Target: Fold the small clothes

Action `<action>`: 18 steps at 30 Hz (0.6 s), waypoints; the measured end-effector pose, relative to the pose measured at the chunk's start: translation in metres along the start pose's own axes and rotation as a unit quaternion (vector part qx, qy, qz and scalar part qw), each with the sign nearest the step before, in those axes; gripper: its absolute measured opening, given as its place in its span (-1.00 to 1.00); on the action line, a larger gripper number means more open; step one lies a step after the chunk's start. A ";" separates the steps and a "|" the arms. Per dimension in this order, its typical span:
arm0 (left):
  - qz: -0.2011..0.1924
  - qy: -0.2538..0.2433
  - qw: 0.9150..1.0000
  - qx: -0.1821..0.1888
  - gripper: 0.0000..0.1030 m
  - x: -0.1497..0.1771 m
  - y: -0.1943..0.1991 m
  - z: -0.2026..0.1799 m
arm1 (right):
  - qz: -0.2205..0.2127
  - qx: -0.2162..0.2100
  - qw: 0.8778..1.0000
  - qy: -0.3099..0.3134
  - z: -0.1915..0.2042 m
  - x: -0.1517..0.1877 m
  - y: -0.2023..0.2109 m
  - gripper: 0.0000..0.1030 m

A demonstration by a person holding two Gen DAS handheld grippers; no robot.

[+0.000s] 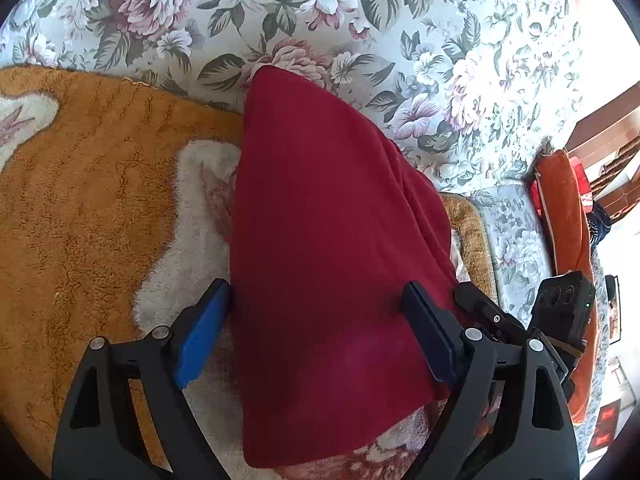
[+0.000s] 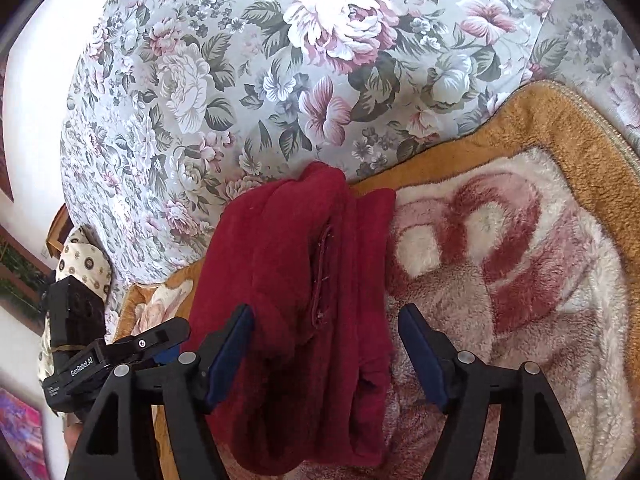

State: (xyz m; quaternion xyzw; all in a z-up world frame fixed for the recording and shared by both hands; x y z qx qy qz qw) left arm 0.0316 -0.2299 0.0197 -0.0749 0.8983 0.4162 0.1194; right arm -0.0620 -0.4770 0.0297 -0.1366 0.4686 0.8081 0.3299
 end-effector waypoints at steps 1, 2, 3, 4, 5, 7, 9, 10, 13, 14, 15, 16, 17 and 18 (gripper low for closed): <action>0.005 0.002 1.000 0.003 0.72 -0.002 -0.005 0.002 | 0.006 -0.006 1.000 -0.005 -0.003 0.000 -0.005 0.53; 0.010 0.002 1.000 0.004 0.72 -0.003 -0.010 0.003 | 0.011 -0.015 1.000 -0.013 -0.006 -0.001 -0.011 0.56; 0.014 0.002 1.000 0.005 0.72 -0.005 -0.015 0.004 | 0.014 -0.026 0.999 -0.021 -0.010 -0.002 -0.016 0.59; 0.018 0.002 1.000 0.007 0.72 -0.007 -0.019 0.005 | 0.015 -0.032 0.999 -0.026 -0.012 -0.002 -0.020 0.61; 0.022 0.004 1.000 0.010 0.73 -0.009 -0.024 0.005 | 0.014 -0.035 0.999 -0.026 -0.013 -0.002 -0.025 0.64; 0.026 0.008 1.000 0.014 0.76 -0.011 -0.030 0.006 | 0.014 -0.034 0.999 -0.008 -0.008 -0.003 -0.030 0.68; 0.024 0.003 1.000 0.014 0.76 -0.013 -0.034 0.004 | 0.017 -0.031 0.999 0.015 -0.001 -0.003 -0.035 0.61; 0.021 -0.002 1.000 0.012 0.76 -0.012 -0.034 0.003 | 0.018 -0.034 0.999 0.018 0.002 -0.003 -0.037 0.50; 0.011 -0.015 1.000 0.013 0.64 -0.009 -0.031 0.001 | 0.005 -0.010 1.000 0.028 0.009 0.000 -0.035 0.25; 0.010 -0.015 1.000 0.016 0.56 -0.008 -0.028 0.002 | 0.001 -0.005 0.999 0.031 0.012 0.000 -0.032 0.14; 0.008 -0.015 1.000 0.020 0.51 -0.008 -0.025 0.002 | -0.004 -0.002 0.999 0.034 0.015 0.000 -0.028 0.06; 0.005 -0.014 1.000 0.027 0.43 -0.007 -0.019 0.001 | -0.007 -0.002 0.999 0.036 0.018 0.000 -0.025 0.04; 0.004 -0.015 0.999 0.030 0.42 -0.006 -0.014 0.001 | -0.009 0.000 0.999 0.041 0.023 0.000 -0.021 0.00; 0.002 -0.018 0.999 0.029 0.42 -0.004 -0.006 -0.001 | -0.011 0.002 0.999 0.047 0.030 0.001 -0.017 -0.03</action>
Point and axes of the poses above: each gripper's, at about its wrist camera, not at the fingertips, and y roughly against the way its jaws point, z to its left, x to its underside, the point moved 2 cm from there along -y, roughly the way its jaws point, and after that the axes turned 7 degrees about y, right-handed, at the moved point
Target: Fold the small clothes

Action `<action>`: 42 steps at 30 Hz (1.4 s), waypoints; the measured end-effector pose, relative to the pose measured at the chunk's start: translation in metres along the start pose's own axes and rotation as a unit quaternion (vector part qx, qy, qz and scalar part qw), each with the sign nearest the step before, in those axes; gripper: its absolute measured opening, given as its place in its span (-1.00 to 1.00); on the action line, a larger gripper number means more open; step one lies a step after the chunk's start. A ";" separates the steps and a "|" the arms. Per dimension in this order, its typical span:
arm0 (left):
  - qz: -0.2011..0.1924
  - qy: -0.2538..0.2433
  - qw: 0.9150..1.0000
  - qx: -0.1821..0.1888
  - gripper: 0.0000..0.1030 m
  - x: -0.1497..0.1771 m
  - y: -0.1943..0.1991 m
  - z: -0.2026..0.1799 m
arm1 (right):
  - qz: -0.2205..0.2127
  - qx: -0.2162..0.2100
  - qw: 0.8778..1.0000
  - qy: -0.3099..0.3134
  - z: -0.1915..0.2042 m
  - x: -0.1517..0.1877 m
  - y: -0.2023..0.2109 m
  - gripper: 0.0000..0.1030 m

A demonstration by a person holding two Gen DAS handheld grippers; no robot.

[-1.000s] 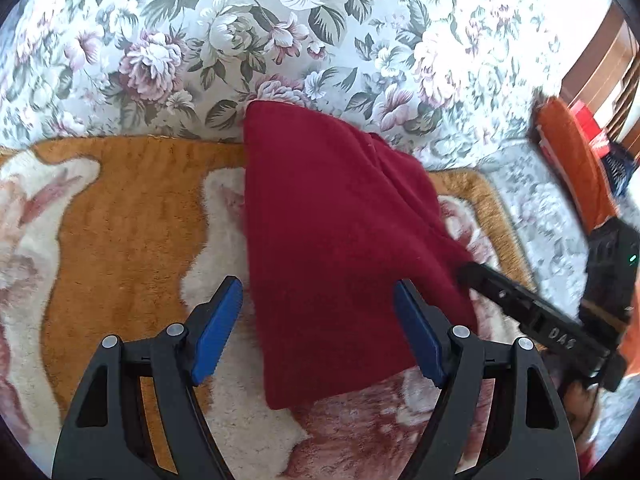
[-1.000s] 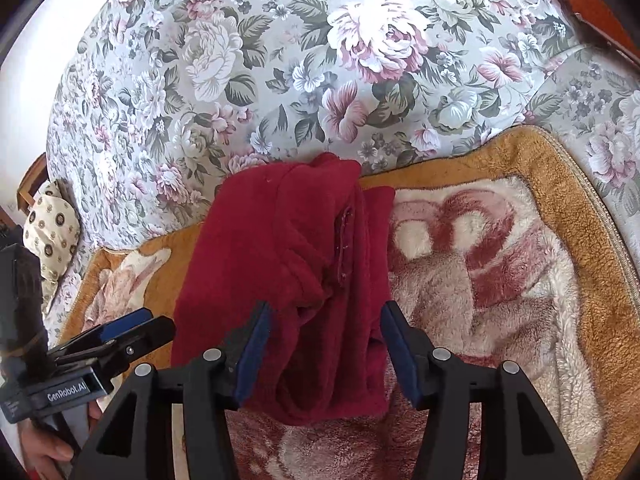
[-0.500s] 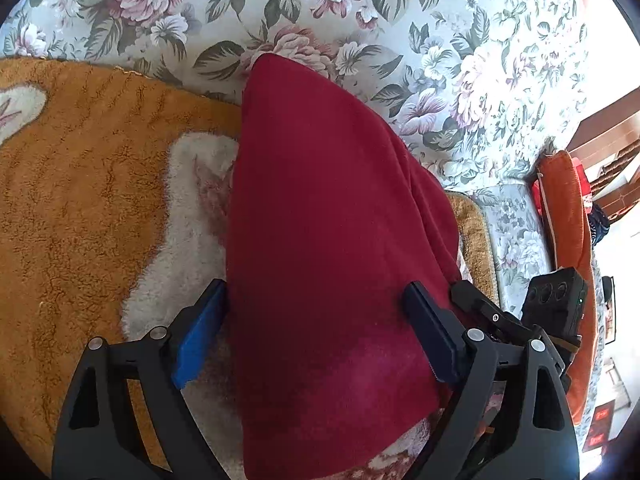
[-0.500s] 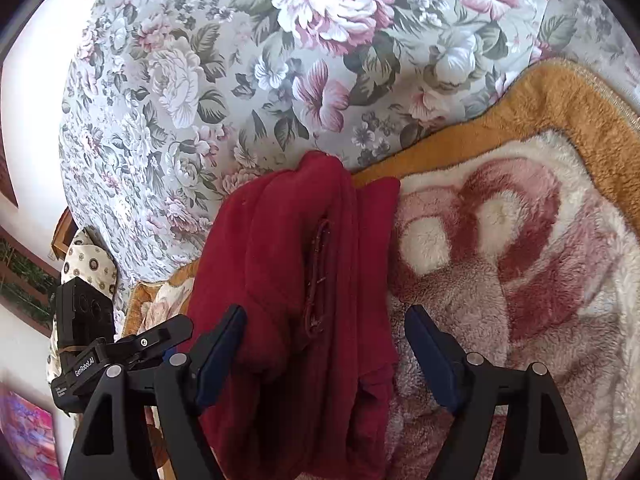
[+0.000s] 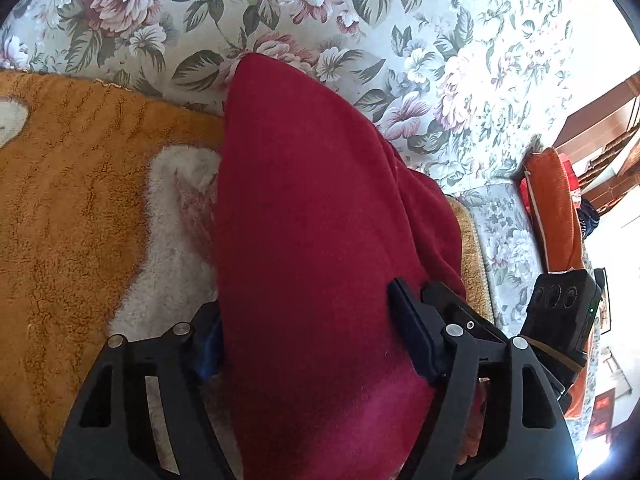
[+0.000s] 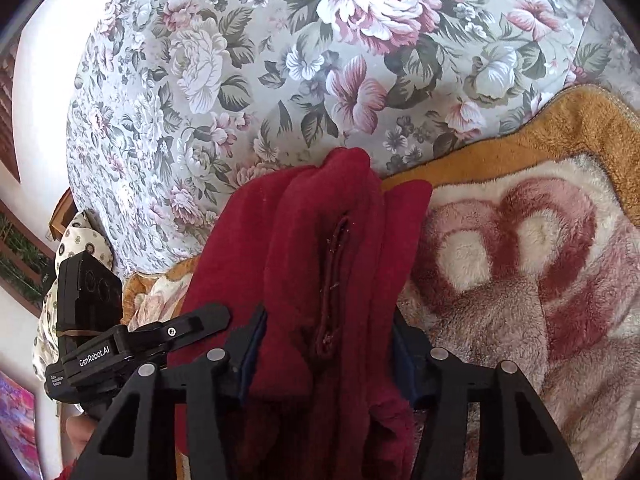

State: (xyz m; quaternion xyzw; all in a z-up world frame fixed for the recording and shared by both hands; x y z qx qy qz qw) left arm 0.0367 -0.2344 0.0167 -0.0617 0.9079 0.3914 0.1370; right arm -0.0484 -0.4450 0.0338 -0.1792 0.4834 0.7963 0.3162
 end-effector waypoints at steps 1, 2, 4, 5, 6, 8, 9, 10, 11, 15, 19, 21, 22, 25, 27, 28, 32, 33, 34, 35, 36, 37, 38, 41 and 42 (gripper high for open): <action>-0.003 -0.006 1.000 -0.004 0.42 0.002 0.008 -0.003 | 0.000 -0.002 1.000 0.004 0.005 0.001 0.003 -0.05; -0.004 -0.010 1.000 -0.005 0.42 0.003 0.015 -0.006 | -0.001 -0.007 1.000 0.010 0.013 0.002 0.006 -0.06; -0.007 -0.019 1.000 -0.006 0.42 0.009 0.034 -0.011 | -0.002 -0.015 1.000 0.018 0.029 0.007 0.015 -0.07; -0.008 -0.024 1.000 -0.008 0.42 0.012 0.045 -0.013 | -0.004 -0.018 1.000 0.018 0.036 0.010 0.019 -0.07; -0.011 -0.030 0.999 -0.012 0.42 0.018 0.057 -0.013 | -0.005 -0.026 1.000 0.014 0.042 0.015 0.024 -0.07; -0.015 -0.041 0.999 -0.020 0.42 0.033 0.080 -0.012 | -0.004 -0.044 0.999 0.009 0.056 0.026 0.032 -0.07; -0.013 -0.044 0.999 -0.026 0.42 0.041 0.089 -0.009 | -0.002 -0.050 0.999 0.011 0.063 0.033 0.035 -0.07; -0.011 -0.044 0.999 -0.030 0.42 0.049 0.096 -0.006 | 0.002 -0.055 0.998 0.012 0.070 0.040 0.037 -0.07; -0.011 -0.042 0.999 -0.032 0.42 0.056 0.102 -0.001 | 0.006 -0.060 0.998 0.013 0.076 0.047 0.040 -0.07; 0.008 -0.043 0.996 -0.081 0.42 0.087 0.095 0.029 | 0.067 -0.040 0.997 0.020 0.083 0.082 0.024 0.01; -0.007 -0.058 0.992 -0.112 0.44 0.101 0.098 0.036 | 0.070 -0.029 0.997 -0.012 0.070 0.095 0.039 0.06; -0.019 -0.077 0.988 -0.133 0.44 0.102 0.108 0.028 | 0.038 -0.006 0.999 0.017 0.079 0.085 0.061 0.02; -0.030 -0.086 0.986 -0.142 0.44 0.103 0.113 0.024 | 0.030 -0.002 0.999 0.032 0.084 0.079 0.068 -0.02; -0.075 -0.124 0.974 -0.174 0.44 0.114 0.127 0.013 | 0.029 0.005 0.998 0.059 0.102 0.060 0.068 -0.07; -0.084 -0.141 0.969 -0.185 0.44 0.118 0.130 0.009 | 0.041 0.020 0.997 0.061 0.108 0.053 0.051 -0.07; -0.083 -0.148 0.967 -0.190 0.44 0.121 0.129 0.010 | 0.051 0.033 0.996 0.064 0.109 0.051 0.039 -0.07; -0.076 -0.161 0.960 -0.217 0.44 0.125 0.108 0.006 | 0.066 0.055 0.993 0.078 0.104 0.045 0.012 -0.86; -0.076 -0.161 0.960 -0.217 0.44 0.125 0.108 0.007 | 0.065 0.056 0.993 0.082 0.103 0.043 0.012 -0.87; -0.076 -0.160 0.960 -0.218 0.45 0.125 0.106 0.008 | 0.064 0.061 0.992 0.090 0.103 0.042 0.013 -0.87; -0.078 -0.160 0.959 -0.220 0.49 0.124 0.103 0.007 | 0.064 0.077 0.990 0.100 0.101 0.042 0.011 -0.88; -0.080 -0.160 0.959 -0.221 0.51 0.122 0.100 0.007 | 0.067 0.093 0.987 0.110 0.098 0.044 0.006 -0.88; -0.081 -0.159 0.959 -0.221 0.52 0.123 0.099 0.007 | 0.073 0.101 0.986 0.114 0.095 0.045 0.000 -0.88; -0.081 -0.156 0.959 -0.224 0.53 0.122 0.098 0.007 | 0.076 0.103 0.986 0.111 0.092 0.047 -0.004 -0.88; -0.080 -0.149 0.959 -0.227 0.53 0.122 0.099 0.007 | 0.067 0.082 0.990 0.089 0.090 0.043 0.005 -0.88; -0.079 -0.146 0.960 -0.227 0.53 0.122 0.100 0.008 | 0.061 0.072 0.992 0.080 0.092 0.042 0.014 -0.88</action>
Point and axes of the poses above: each gripper's, at about its wrist camera, not at the fingertips, and y roughly against the way its jaws point, z to its left, x to its underside, the point moved 2 cm from there along -y, roughly the way its jaws point, and after that the axes turned 7 degrees about y, right-handed, at the moved point
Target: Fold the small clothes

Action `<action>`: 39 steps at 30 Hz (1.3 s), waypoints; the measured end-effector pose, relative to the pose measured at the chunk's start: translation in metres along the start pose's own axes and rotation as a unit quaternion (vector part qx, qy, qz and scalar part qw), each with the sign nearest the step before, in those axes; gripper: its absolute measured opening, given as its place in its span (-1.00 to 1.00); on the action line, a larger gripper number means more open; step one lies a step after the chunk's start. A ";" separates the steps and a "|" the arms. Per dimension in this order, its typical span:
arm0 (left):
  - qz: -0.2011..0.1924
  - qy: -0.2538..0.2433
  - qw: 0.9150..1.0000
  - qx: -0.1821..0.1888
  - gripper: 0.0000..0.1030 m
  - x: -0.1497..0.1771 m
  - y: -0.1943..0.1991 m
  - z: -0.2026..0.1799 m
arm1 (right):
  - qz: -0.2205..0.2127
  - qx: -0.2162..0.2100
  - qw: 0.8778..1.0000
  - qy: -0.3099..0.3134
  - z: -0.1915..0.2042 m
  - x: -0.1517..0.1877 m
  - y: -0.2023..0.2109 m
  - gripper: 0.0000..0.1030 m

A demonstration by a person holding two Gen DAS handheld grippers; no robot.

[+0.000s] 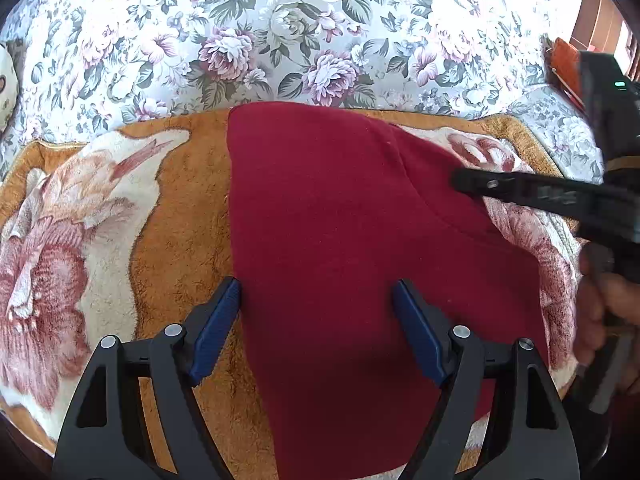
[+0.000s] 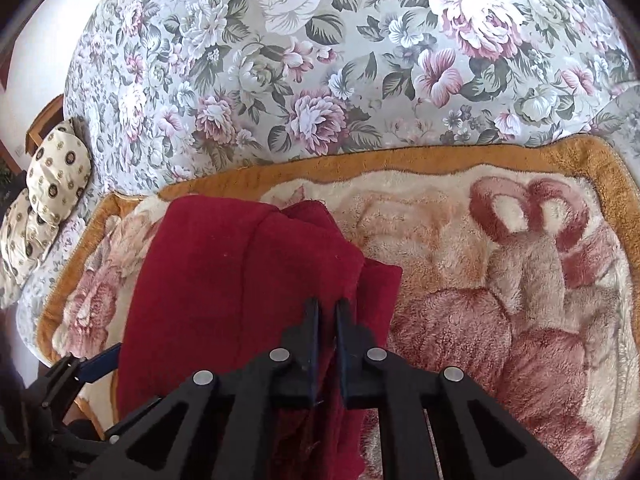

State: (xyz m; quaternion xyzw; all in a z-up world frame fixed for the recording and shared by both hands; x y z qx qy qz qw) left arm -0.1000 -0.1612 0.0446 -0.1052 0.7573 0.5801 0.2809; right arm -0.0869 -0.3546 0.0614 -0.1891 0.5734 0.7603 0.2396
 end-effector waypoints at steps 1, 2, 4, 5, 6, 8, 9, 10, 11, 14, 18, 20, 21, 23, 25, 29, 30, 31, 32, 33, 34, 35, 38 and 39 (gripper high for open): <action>0.000 0.002 1.000 0.000 0.53 0.000 0.001 0.001 | -0.007 -0.002 1.000 -0.002 0.004 0.001 0.011 -0.88; -0.003 0.004 1.000 0.000 0.52 0.000 0.002 0.002 | -0.013 0.002 1.000 0.007 0.009 0.002 0.023 -0.88; -0.007 0.004 1.000 -0.005 0.53 0.001 0.007 0.004 | -0.024 -0.003 0.999 0.041 0.028 0.008 0.045 -0.88; -0.010 0.004 1.000 -0.007 0.52 0.002 0.009 0.005 | -0.027 -0.012 0.998 0.062 0.040 0.013 0.054 -0.88; -0.014 0.004 1.000 -0.011 0.52 0.003 0.012 0.007 | -0.028 -0.016 0.997 0.076 0.049 0.018 0.059 -0.87; -0.024 0.006 0.999 -0.021 0.52 0.005 0.018 0.009 | -0.019 -0.022 0.995 0.097 0.062 0.031 0.063 -0.87; -0.029 0.007 0.999 -0.026 0.52 0.007 0.022 0.011 | -0.013 -0.022 0.994 0.102 0.064 0.038 0.062 -0.88; -0.032 0.008 0.999 -0.029 0.52 0.008 0.025 0.012 | -0.004 -0.010 0.994 0.108 0.064 0.045 0.056 -0.88; -0.036 0.009 0.999 -0.033 0.52 0.009 0.028 0.013 | 0.006 0.013 0.993 0.114 0.060 0.051 0.049 -0.88; -0.052 0.006 0.997 -0.057 0.53 0.013 0.037 0.016 | 0.017 0.048 0.994 0.096 0.039 0.061 0.029 -0.87; -0.057 0.012 0.997 -0.060 0.52 0.020 0.046 0.018 | -0.008 0.040 0.996 0.074 0.040 0.058 0.053 -0.87; -0.062 0.012 0.996 -0.067 0.52 0.022 0.050 0.019 | -0.024 0.046 0.995 0.082 0.048 0.060 0.068 -0.86; -0.067 0.011 0.995 -0.073 0.52 0.025 0.052 0.018 | -0.031 0.051 0.995 0.081 0.051 0.061 0.073 -0.81; -0.074 0.010 0.995 -0.073 0.53 0.028 0.057 0.016 | -0.049 0.063 0.994 0.079 0.056 0.065 0.086 -0.79; -0.078 0.012 0.994 -0.075 0.53 0.031 0.062 0.015 | -0.066 0.074 0.992 0.076 0.060 0.070 0.097 -0.74; -0.094 0.010 0.993 -0.074 0.53 0.035 0.074 0.011 | -0.083 0.093 0.990 0.071 0.063 0.076 0.108 -0.49; -0.100 0.013 0.992 -0.073 0.53 0.036 0.078 0.011 | -0.083 0.090 0.990 0.069 0.064 0.077 0.109 -0.48; -0.104 0.016 0.992 -0.074 0.53 0.037 0.081 0.011 | -0.082 0.089 0.990 0.067 0.064 0.079 0.110 -0.48; -0.107 0.017 0.991 -0.075 0.53 0.038 0.083 0.012 | -0.082 0.091 0.990 0.065 0.064 0.080 0.111 -0.48; -0.108 0.018 0.991 -0.076 0.53 0.038 0.085 0.012 | -0.082 0.093 0.990 0.062 0.064 0.081 0.112 -0.47; -0.109 0.019 0.991 -0.076 0.53 0.038 0.087 0.012 | -0.082 0.094 0.990 0.058 0.064 0.082 0.113 -0.47; -0.111 0.019 0.991 -0.077 0.53 0.039 0.088 0.012 | -0.082 0.093 0.991 0.056 0.063 0.083 0.113 -0.47; -0.113 0.025 0.990 -0.081 0.53 0.041 0.091 0.013 | -0.082 0.094 0.991 0.055 0.064 0.086 0.114 -0.47; -0.114 0.026 0.990 -0.083 0.53 0.041 0.091 0.013 | -0.083 0.096 0.990 0.055 0.064 0.087 0.115 -0.47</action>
Point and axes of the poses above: each gripper's, at about its wrist camera, not at the fingertips, and y roughly against the way its jaws point, z to its left, x to its underside, the point moved 2 cm from there along -y, roughly the way its jaws point, and after that the axes turned 7 degrees about y, right-handed, at the moved point
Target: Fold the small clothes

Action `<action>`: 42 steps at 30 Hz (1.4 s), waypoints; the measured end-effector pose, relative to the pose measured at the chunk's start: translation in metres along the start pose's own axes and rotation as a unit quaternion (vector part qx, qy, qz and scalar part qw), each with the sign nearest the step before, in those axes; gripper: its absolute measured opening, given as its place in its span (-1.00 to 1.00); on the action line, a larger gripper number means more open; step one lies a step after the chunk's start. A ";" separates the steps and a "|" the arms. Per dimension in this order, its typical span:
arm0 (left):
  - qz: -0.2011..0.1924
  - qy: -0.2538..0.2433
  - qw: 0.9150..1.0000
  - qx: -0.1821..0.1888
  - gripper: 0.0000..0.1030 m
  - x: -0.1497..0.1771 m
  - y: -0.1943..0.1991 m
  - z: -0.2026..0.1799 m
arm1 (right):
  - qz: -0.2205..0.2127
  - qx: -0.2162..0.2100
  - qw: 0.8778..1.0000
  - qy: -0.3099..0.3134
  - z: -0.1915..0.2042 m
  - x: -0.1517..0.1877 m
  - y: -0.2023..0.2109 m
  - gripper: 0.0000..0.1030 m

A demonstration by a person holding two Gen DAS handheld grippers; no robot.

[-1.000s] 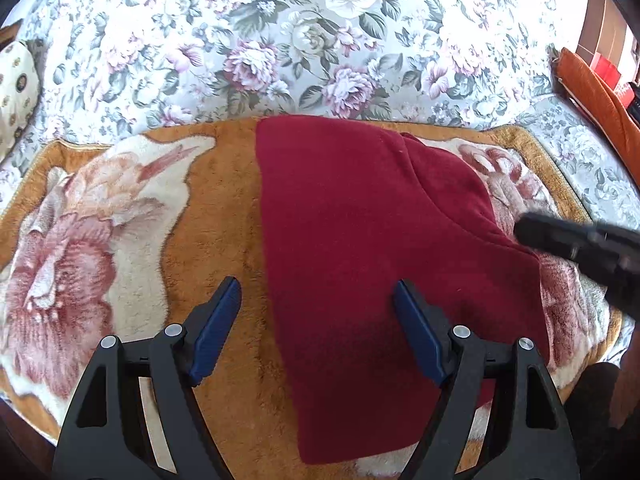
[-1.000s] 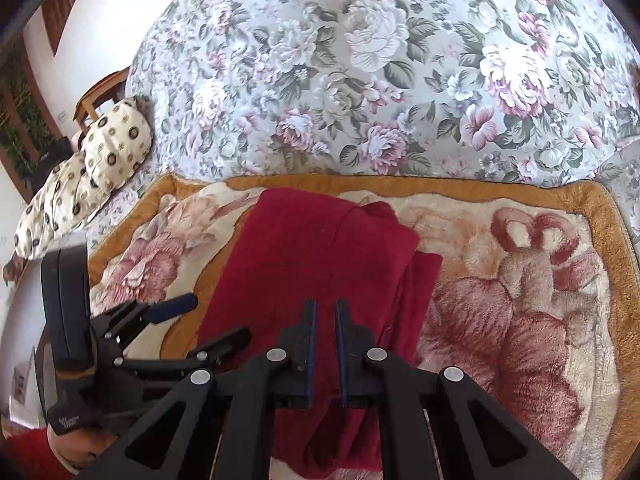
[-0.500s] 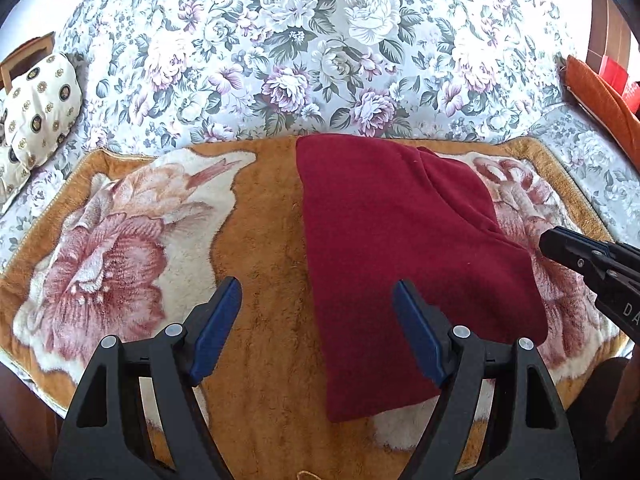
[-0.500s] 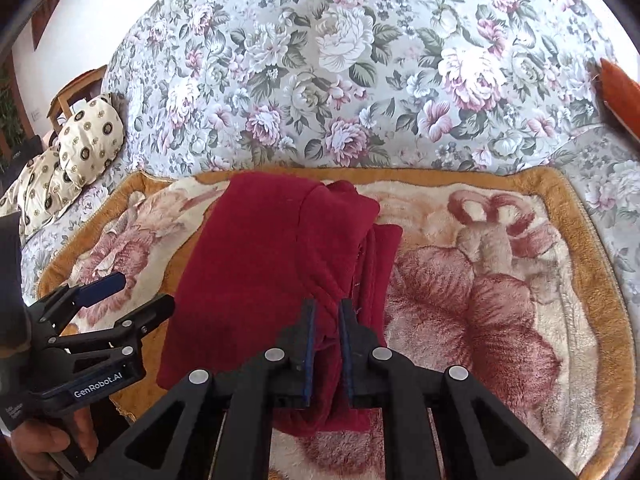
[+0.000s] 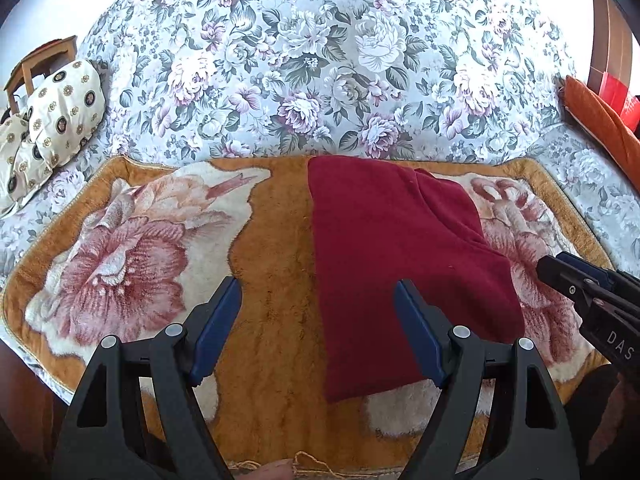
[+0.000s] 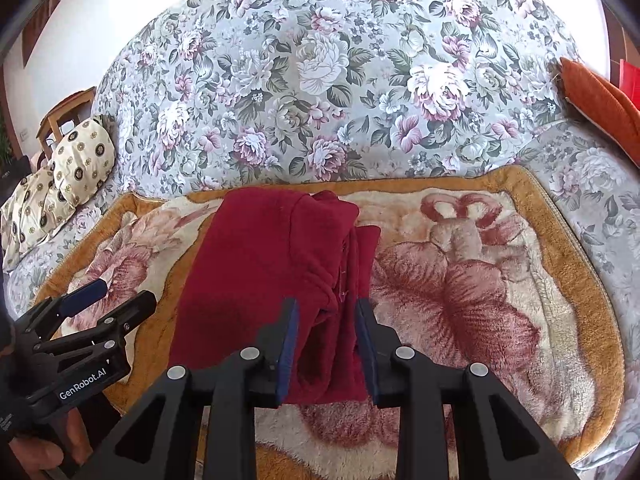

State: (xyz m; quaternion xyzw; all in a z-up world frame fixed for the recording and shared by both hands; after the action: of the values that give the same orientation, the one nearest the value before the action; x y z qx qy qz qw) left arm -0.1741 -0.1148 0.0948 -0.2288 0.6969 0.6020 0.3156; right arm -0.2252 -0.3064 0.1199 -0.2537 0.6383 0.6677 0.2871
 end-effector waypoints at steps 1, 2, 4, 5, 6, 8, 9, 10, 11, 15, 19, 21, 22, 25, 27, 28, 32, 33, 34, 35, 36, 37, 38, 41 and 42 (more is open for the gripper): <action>-0.001 0.001 1.000 -0.001 0.53 0.000 0.001 0.000 | -0.002 0.001 1.000 -0.001 0.000 0.001 0.001 -0.47; -0.001 0.001 1.000 -0.001 0.53 0.001 0.001 0.000 | -0.004 0.001 1.000 -0.004 0.000 0.002 0.003 -0.47; 0.000 -0.002 1.000 0.002 0.53 0.001 0.001 0.000 | -0.002 0.001 1.000 -0.006 -0.001 0.002 0.003 -0.47; -0.001 -0.003 1.000 0.002 0.53 0.001 0.002 -0.001 | -0.001 0.003 1.000 -0.006 -0.001 0.003 0.002 -0.47; -0.002 -0.004 1.000 0.002 0.53 0.002 0.003 -0.002 | -0.001 0.005 1.000 -0.006 -0.001 0.003 0.002 -0.47; -0.002 -0.004 1.000 0.005 0.53 0.003 0.004 -0.003 | 0.001 0.004 1.000 -0.007 -0.001 0.004 0.002 -0.47; -0.003 -0.004 1.000 0.006 0.53 0.003 0.005 -0.003 | 0.002 0.003 1.000 -0.008 -0.002 0.004 0.001 -0.47; -0.003 -0.005 1.000 0.006 0.53 0.003 0.005 -0.004 | 0.003 0.004 1.000 -0.008 -0.002 0.005 0.001 -0.47; -0.002 -0.004 1.000 0.005 0.53 0.003 0.005 -0.004 | 0.003 0.004 1.000 -0.009 -0.002 0.005 0.001 -0.47; -0.001 -0.005 1.000 0.007 0.53 0.003 0.004 -0.005 | 0.003 0.003 1.000 -0.009 -0.002 0.005 0.001 -0.47; -0.002 -0.004 1.000 0.006 0.53 0.003 0.005 -0.006 | 0.003 0.003 1.000 -0.010 -0.002 0.005 0.000 -0.47; -0.002 -0.005 1.000 0.005 0.53 0.003 0.005 -0.006 | 0.002 0.002 1.000 -0.010 -0.002 0.005 0.000 -0.47; -0.001 -0.004 1.000 0.006 0.53 0.003 0.005 -0.006 | 0.002 0.002 1.000 -0.010 -0.002 0.005 0.000 -0.46; 0.001 -0.005 1.000 0.007 0.53 0.003 0.004 -0.008 | 0.004 0.001 1.000 -0.012 -0.001 0.005 -0.001 -0.46; 0.002 -0.006 1.000 0.008 0.53 0.003 0.003 -0.008 | 0.005 0.001 1.000 -0.012 0.000 0.006 -0.002 -0.46; 0.002 -0.006 1.000 0.007 0.52 0.003 0.003 -0.008 | 0.005 0.001 1.000 -0.013 0.000 0.006 -0.003 -0.46; 0.002 -0.006 1.000 0.007 0.53 0.003 0.003 -0.008 | 0.007 0.000 1.000 -0.018 0.000 0.006 -0.004 -0.46; 0.002 -0.006 1.000 0.008 0.53 0.003 0.003 -0.008 | 0.008 -0.001 1.000 -0.018 0.000 0.006 -0.005 -0.46; 0.002 -0.006 1.000 0.007 0.53 0.003 0.003 -0.008 | 0.008 -0.001 1.000 -0.019 -0.001 0.006 -0.005 -0.46; 0.002 -0.006 1.000 0.007 0.53 0.003 0.003 -0.009 | 0.008 -0.001 1.000 -0.021 -0.001 0.006 -0.005 -0.46; 0.001 -0.005 1.000 0.006 0.53 0.003 0.003 -0.009 | 0.008 -0.002 1.000 -0.020 -0.001 0.006 -0.005 -0.46; 0.002 -0.005 1.000 0.007 0.53 0.003 0.003 -0.008 | 0.008 -0.002 1.000 -0.019 -0.001 0.006 -0.005 -0.46; 0.002 -0.006 1.000 0.008 0.53 0.003 0.003 -0.008 | 0.008 -0.001 1.000 -0.019 -0.001 0.006 -0.005 -0.46; 0.003 -0.009 1.000 0.010 0.53 0.004 0.001 -0.009 | 0.009 -0.002 1.000 -0.023 -0.001 0.007 -0.006 -0.46; 0.003 -0.008 1.000 0.010 0.53 0.004 0.001 -0.009 | 0.010 -0.003 1.000 -0.023 -0.001 0.007 -0.006 -0.46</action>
State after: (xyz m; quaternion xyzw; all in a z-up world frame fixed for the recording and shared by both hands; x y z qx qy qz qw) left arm -0.1790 -0.1237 0.0935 -0.2181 0.7010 0.5980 0.3217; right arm -0.2260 -0.3068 0.1102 -0.2327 0.6320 0.6779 0.2946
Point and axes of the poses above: each gripper's, at about its wrist camera, not at the fingertips, and y roughly against the way its jaws point, z to its left, x to its underside, the point moved 2 cm from there along -y, roughly the way its jaws point, and after that the axes turned 7 degrees about y, right-handed, at the moved point
